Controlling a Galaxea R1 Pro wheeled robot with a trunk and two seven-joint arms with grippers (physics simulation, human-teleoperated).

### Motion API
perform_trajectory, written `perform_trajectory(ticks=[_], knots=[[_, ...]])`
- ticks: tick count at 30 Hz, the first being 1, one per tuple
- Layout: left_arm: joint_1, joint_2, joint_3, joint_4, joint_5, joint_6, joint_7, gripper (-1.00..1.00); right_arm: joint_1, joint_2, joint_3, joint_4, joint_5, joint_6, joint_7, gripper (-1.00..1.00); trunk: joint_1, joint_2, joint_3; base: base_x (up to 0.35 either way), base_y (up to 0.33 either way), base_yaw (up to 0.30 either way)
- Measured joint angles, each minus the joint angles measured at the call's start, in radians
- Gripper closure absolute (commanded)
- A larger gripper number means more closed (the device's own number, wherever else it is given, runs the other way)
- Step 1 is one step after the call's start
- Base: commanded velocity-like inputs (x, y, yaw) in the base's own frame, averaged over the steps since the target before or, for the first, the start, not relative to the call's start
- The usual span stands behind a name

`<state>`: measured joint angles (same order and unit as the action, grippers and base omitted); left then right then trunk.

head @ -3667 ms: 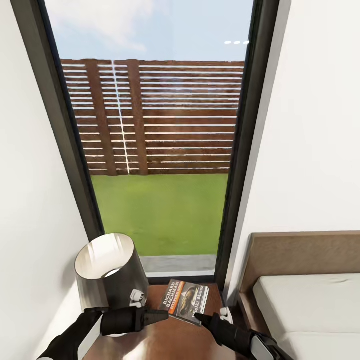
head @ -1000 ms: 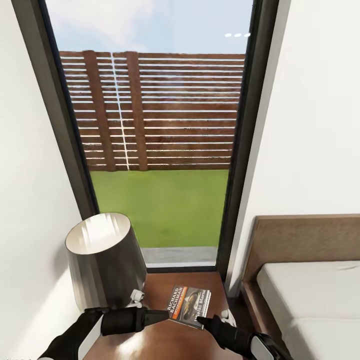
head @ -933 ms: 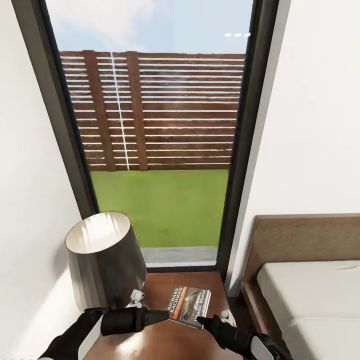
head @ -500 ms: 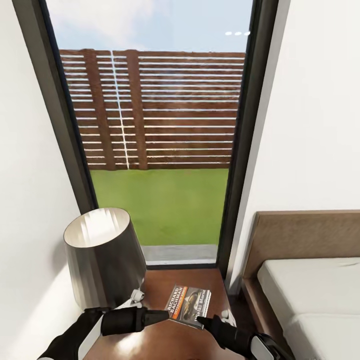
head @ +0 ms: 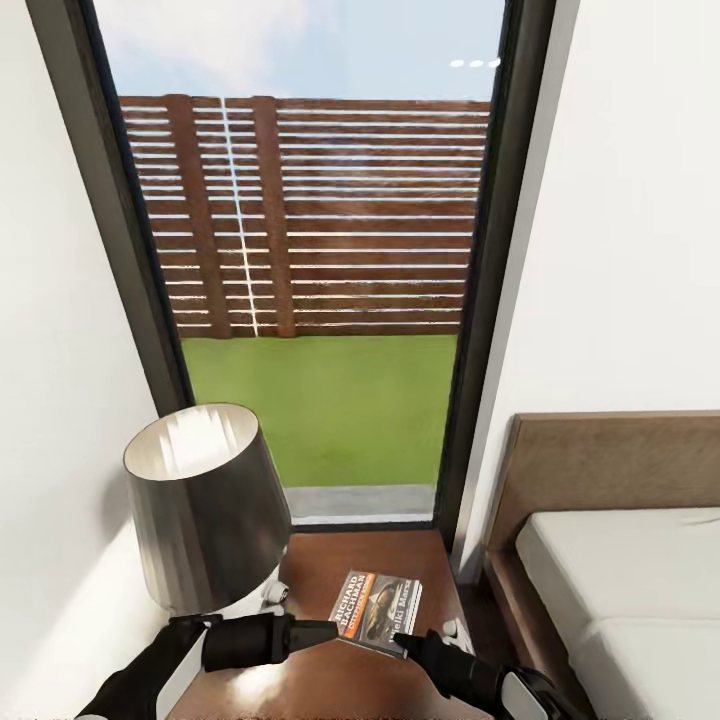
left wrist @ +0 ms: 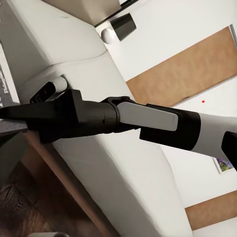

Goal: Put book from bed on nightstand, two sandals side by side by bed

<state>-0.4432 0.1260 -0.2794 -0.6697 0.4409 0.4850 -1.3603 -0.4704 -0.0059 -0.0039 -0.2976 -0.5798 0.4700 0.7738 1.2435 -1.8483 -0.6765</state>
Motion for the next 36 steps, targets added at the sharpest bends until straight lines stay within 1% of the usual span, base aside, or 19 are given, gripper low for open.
perform_trajectory(ticks=[36], knots=[[0.001,0.000,0.000,0.001,0.000,0.000,0.001,-1.00,0.000,0.001,0.001,0.000,0.000,0.000,0.000,1.00,0.138,-0.252,-0.113,0.000,0.000,0.000]])
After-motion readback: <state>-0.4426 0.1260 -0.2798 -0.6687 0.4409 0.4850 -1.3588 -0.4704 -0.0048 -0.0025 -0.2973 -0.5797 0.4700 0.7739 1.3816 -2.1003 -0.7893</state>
